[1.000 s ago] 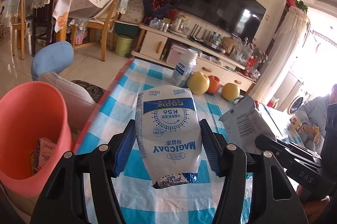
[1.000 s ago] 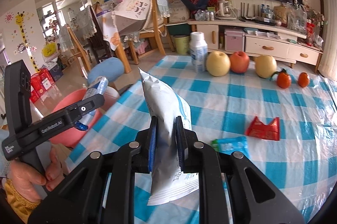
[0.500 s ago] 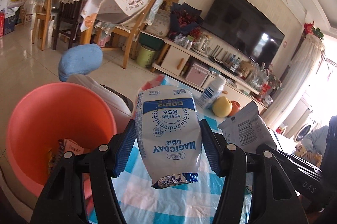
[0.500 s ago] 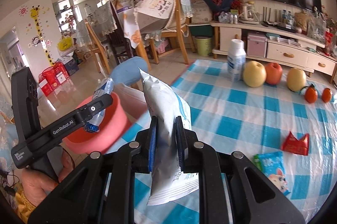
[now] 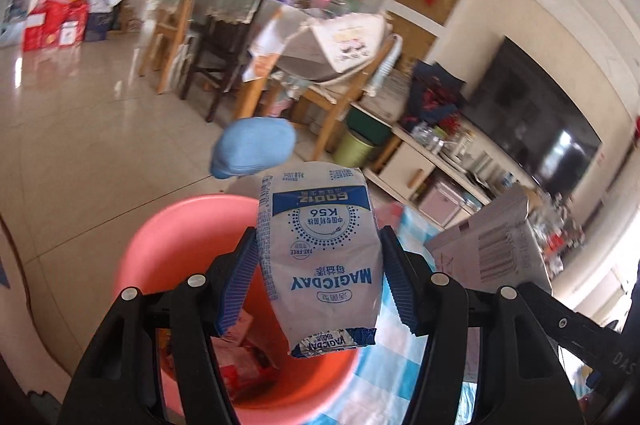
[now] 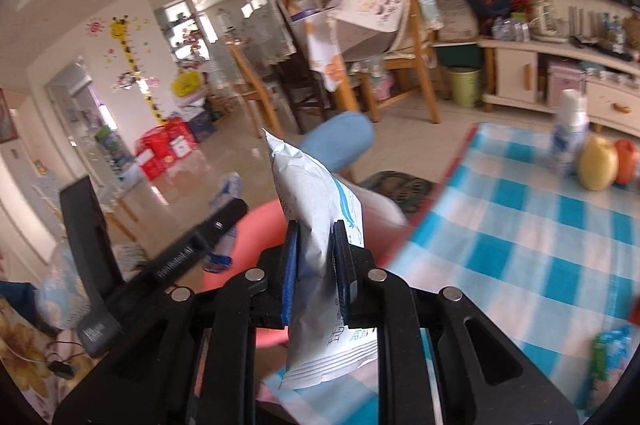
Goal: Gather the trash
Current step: 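Carry the Magicday bag and wipes pack to the pink bucket while both tools release them inside, then move both open tools back over the table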
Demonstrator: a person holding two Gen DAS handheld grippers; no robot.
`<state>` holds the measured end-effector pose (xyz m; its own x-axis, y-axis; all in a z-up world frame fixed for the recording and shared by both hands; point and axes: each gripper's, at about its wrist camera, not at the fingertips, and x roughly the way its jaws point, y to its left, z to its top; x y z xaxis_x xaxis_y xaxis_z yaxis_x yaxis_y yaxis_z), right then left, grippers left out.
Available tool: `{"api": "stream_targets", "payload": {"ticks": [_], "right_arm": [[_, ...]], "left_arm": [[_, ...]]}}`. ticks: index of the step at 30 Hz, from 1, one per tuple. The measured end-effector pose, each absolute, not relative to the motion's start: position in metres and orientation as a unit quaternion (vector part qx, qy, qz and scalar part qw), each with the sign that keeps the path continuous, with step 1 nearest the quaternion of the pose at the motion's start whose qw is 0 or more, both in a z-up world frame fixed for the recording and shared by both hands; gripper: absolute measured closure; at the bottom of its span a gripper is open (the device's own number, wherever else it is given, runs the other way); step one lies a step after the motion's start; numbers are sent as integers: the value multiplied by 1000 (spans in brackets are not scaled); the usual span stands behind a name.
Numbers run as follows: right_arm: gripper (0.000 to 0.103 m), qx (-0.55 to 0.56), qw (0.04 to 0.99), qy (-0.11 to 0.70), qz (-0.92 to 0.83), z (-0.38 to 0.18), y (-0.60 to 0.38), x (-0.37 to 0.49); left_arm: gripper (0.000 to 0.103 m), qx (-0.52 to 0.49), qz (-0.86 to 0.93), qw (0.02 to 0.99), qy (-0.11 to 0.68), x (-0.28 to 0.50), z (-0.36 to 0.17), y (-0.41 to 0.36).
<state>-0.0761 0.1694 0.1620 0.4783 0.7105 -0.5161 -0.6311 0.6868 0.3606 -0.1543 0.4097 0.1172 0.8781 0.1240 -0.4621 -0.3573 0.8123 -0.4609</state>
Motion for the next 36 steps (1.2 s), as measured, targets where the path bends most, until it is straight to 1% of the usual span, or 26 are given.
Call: {"api": "stream_targets", "payload": {"ticks": [3, 7, 12, 13, 14, 15, 16, 17, 18, 19, 20, 22, 24, 26, 28, 31, 32, 36], "right_arm": [[85, 87, 839, 340, 416, 158, 190, -67], [85, 130, 818, 357, 433, 149, 206, -57], [83, 190, 783, 397, 440, 124, 223, -39], [82, 197, 776, 406, 440, 118, 225, -37], [80, 206, 769, 413, 443, 113, 228, -35], [78, 211, 765, 421, 440, 107, 230, -34], [68, 207, 768, 425, 432, 104, 230, -34], [61, 201, 772, 427, 426, 103, 231, -35], [60, 191, 782, 420, 419, 105, 228, -38], [55, 184, 788, 416, 416, 107, 225, -40], [47, 174, 796, 410, 410, 109, 222, -42], [38, 148, 816, 396, 394, 114, 212, -48], [36, 119, 836, 380, 378, 120, 200, -55], [28, 95, 853, 369, 358, 122, 187, -64], [26, 79, 865, 358, 343, 124, 170, -73], [19, 56, 881, 347, 317, 125, 149, -83], [19, 50, 885, 343, 310, 124, 143, -87], [19, 37, 896, 337, 285, 120, 114, -97]], "left_arm": [[42, -300, 133, 920, 216, -151, 110, 422], [42, -301, 143, 914, 231, -144, 104, 427], [42, -312, 163, 902, 249, -145, 94, 431], [42, -313, 169, 899, 255, -144, 92, 432], [40, -316, 171, 897, 258, -142, 90, 433], [34, -318, 175, 894, 262, -141, 88, 434], [29, -318, 180, 893, 265, -141, 87, 435], [28, -316, 186, 892, 265, -141, 86, 435], [28, -315, 188, 892, 265, -142, 85, 434], [28, -313, 188, 892, 265, -143, 85, 433], [26, -310, 189, 894, 264, -143, 85, 431], [24, -300, 191, 897, 262, -141, 86, 426], [22, -290, 185, 902, 260, -139, 88, 419], [20, -275, 172, 910, 259, -136, 89, 408], [19, -260, 160, 918, 252, -131, 91, 400], [17, -244, 144, 929, 237, -131, 95, 385], [15, -242, 137, 932, 233, -131, 95, 381], [15, -235, 107, 938, 230, -128, 96, 364]]}}
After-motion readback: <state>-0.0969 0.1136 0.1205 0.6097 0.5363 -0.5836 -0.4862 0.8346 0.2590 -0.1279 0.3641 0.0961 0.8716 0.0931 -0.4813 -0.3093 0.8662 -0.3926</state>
